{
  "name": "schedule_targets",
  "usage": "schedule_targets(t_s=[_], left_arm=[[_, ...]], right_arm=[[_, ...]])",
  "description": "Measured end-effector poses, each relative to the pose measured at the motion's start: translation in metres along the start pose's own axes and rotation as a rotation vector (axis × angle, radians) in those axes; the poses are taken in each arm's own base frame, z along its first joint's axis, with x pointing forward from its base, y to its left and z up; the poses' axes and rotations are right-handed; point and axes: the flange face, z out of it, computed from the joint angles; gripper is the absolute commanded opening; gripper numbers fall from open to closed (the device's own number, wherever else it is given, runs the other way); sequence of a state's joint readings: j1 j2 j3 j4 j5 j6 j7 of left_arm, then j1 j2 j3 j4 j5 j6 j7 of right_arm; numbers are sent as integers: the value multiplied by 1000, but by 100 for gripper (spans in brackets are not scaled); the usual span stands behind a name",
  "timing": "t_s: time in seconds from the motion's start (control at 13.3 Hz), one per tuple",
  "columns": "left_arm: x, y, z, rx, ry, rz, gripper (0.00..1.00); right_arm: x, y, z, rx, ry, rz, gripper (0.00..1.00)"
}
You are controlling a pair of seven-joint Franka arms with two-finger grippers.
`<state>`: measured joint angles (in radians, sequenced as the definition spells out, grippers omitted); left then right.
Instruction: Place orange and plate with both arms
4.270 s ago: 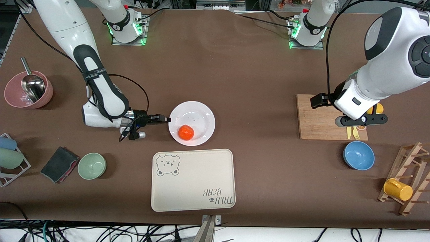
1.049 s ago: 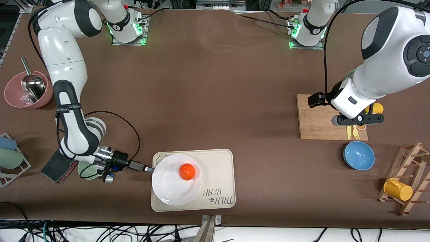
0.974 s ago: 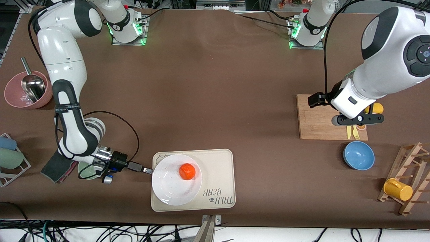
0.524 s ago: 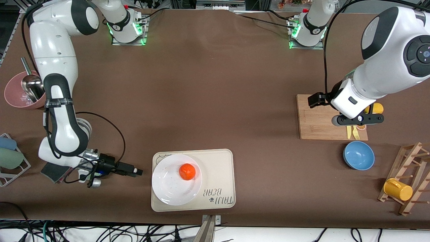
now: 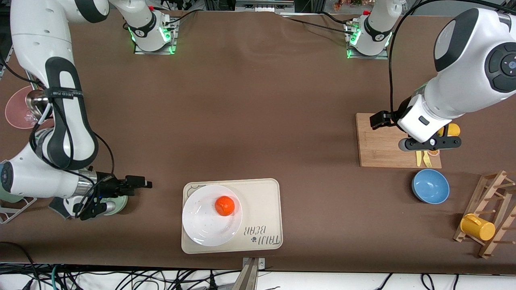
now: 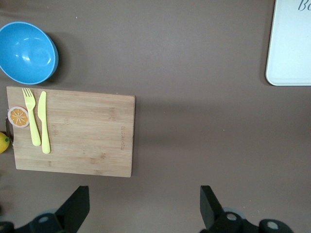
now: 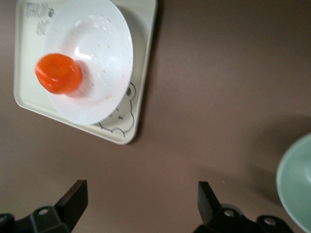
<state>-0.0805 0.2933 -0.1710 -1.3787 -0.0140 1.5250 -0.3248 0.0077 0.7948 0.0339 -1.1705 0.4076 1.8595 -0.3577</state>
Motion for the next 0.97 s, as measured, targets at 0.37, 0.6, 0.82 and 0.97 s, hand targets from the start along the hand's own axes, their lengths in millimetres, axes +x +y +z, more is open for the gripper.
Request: schedule_targets(t_s=[0.37,0.6,0.82,0.97], left_arm=[[1,-2,0,0,0,-4,100],[1,-2,0,0,0,-4,100],[1,-2,0,0,0,-4,100],[1,-2,0,0,0,-4,100]], right_arm=[[-22,-47,-44,-189,-174,-8,100],[-46,-65,-92,-273,-238,25,100],[-72,-82,-126,-318,-261,66,100],[-91,-93,-142,-329,-259,80,100]])
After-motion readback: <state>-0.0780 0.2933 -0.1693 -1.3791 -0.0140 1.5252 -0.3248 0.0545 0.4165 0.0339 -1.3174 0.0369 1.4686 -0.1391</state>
